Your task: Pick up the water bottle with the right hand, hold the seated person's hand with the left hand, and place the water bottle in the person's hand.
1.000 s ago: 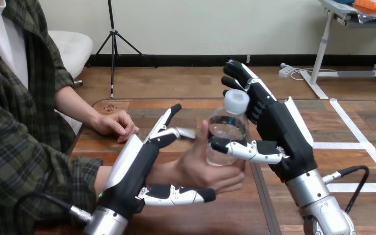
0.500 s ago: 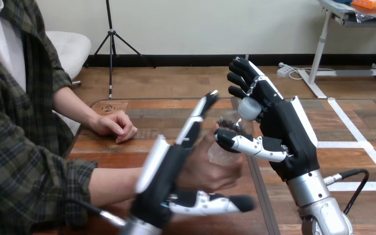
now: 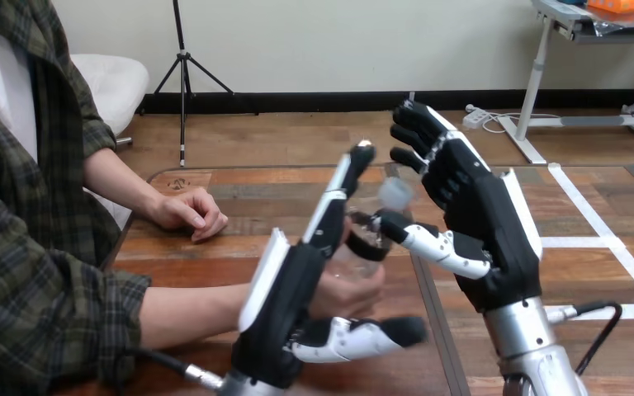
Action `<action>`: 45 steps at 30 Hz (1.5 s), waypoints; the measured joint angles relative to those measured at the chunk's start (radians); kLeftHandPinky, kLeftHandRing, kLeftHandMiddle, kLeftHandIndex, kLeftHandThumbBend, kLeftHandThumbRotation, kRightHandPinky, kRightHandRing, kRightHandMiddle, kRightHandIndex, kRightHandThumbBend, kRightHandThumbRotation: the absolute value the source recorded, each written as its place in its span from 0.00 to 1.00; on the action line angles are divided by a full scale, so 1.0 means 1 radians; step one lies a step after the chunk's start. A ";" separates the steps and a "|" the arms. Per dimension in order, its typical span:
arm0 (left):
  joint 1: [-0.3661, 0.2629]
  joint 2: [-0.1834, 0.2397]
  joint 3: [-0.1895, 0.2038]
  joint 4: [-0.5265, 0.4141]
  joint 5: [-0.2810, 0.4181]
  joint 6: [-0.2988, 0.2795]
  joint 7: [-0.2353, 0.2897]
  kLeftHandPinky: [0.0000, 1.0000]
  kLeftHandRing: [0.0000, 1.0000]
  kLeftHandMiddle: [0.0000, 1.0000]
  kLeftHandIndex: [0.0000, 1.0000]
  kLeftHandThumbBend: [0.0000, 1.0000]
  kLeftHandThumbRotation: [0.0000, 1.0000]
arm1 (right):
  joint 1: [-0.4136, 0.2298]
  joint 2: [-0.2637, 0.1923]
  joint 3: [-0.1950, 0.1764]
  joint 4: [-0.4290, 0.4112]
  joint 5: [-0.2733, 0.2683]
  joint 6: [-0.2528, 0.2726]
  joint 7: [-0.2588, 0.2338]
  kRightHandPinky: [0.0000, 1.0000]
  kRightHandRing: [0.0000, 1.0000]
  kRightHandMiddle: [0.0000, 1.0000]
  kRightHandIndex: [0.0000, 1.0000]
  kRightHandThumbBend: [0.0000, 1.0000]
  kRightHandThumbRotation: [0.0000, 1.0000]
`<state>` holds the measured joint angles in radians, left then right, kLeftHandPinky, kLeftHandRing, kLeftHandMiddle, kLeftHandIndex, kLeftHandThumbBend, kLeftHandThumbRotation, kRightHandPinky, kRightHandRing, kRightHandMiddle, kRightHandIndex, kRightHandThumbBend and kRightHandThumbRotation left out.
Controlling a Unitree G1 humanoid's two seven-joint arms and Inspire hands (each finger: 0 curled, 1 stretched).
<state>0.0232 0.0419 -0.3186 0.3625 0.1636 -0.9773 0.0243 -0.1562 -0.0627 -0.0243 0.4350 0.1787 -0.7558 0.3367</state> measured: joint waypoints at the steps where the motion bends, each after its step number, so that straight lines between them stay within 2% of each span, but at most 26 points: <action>1: 0.000 -0.002 0.005 0.006 0.002 -0.005 0.004 1.00 1.00 1.00 1.00 0.93 0.70 | 0.003 0.001 0.000 0.000 0.000 -0.001 -0.003 0.83 0.87 0.88 0.85 0.75 0.32; 7: 0.004 -0.010 0.036 0.035 0.007 -0.029 0.031 1.00 1.00 1.00 1.00 0.84 0.75 | 0.019 0.015 -0.004 0.000 0.000 -0.007 -0.019 0.81 0.86 0.87 0.84 0.73 0.35; 15: 0.013 -0.020 0.068 0.054 0.032 -0.045 0.056 1.00 1.00 1.00 1.00 0.78 0.81 | 0.037 0.022 -0.008 0.000 0.000 -0.021 -0.024 0.79 0.85 0.85 0.82 0.70 0.38; 25: 0.020 -0.025 0.080 0.063 0.048 -0.063 0.069 1.00 1.00 1.00 1.00 0.66 0.89 | 0.038 0.022 -0.011 0.000 0.000 -0.030 -0.028 0.76 0.83 0.84 0.81 0.68 0.40; 36: 0.021 -0.051 0.085 0.064 0.049 -0.077 0.069 1.00 1.00 1.00 1.00 0.62 0.97 | 0.039 0.022 -0.012 0.000 -0.001 -0.045 -0.035 0.73 0.81 0.83 0.81 0.66 0.41; 42: 0.023 -0.065 0.090 0.064 0.058 -0.086 0.072 1.00 1.00 1.00 1.00 0.54 0.99 | 0.042 0.023 -0.012 0.000 0.001 -0.054 -0.037 0.72 0.80 0.82 0.80 0.65 0.40; 45: 0.026 -0.069 0.092 0.064 0.066 -0.088 0.074 1.00 1.00 1.00 1.00 0.46 1.00 | 0.044 0.024 -0.012 0.000 0.003 -0.056 -0.037 0.71 0.79 0.82 0.79 0.65 0.40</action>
<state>0.0492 -0.0273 -0.2266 0.4264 0.2294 -1.0653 0.0978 -0.1118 -0.0392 -0.0359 0.4349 0.1816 -0.8115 0.2995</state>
